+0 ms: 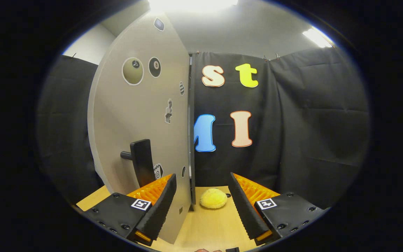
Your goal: Open the shoe cabinet door, grab the shoes and put them into the shoe cabinet, then close the shoe cabinet door.
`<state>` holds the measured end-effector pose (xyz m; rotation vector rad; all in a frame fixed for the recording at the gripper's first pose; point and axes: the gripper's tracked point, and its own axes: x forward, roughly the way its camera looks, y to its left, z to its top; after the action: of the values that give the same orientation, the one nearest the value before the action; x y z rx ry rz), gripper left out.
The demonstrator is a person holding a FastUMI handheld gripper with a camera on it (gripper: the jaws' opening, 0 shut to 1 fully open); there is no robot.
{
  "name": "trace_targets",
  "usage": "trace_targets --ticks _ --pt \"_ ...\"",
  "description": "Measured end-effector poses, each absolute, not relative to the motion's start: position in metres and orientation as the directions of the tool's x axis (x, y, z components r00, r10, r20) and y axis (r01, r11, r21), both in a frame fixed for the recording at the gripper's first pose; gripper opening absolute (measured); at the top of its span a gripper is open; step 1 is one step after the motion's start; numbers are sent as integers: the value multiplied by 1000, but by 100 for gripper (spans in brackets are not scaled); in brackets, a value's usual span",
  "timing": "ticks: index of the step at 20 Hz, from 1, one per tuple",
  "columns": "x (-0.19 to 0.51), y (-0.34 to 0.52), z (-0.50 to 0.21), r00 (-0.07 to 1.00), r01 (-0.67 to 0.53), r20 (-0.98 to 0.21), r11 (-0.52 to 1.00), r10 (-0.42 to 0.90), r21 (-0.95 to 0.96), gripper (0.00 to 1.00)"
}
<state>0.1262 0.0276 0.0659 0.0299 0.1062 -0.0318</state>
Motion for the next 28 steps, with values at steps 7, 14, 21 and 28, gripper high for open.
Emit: trace_targets --ticks 7,14,21,28 --pt "139 115 74 997 20 -77 1000 -21 -10 94" --pt "186 224 59 980 -161 -120 987 161 9 94" --pt "215 263 63 956 -276 -106 961 275 7 97" --pt "199 228 61 968 -219 -117 975 221 31 98"
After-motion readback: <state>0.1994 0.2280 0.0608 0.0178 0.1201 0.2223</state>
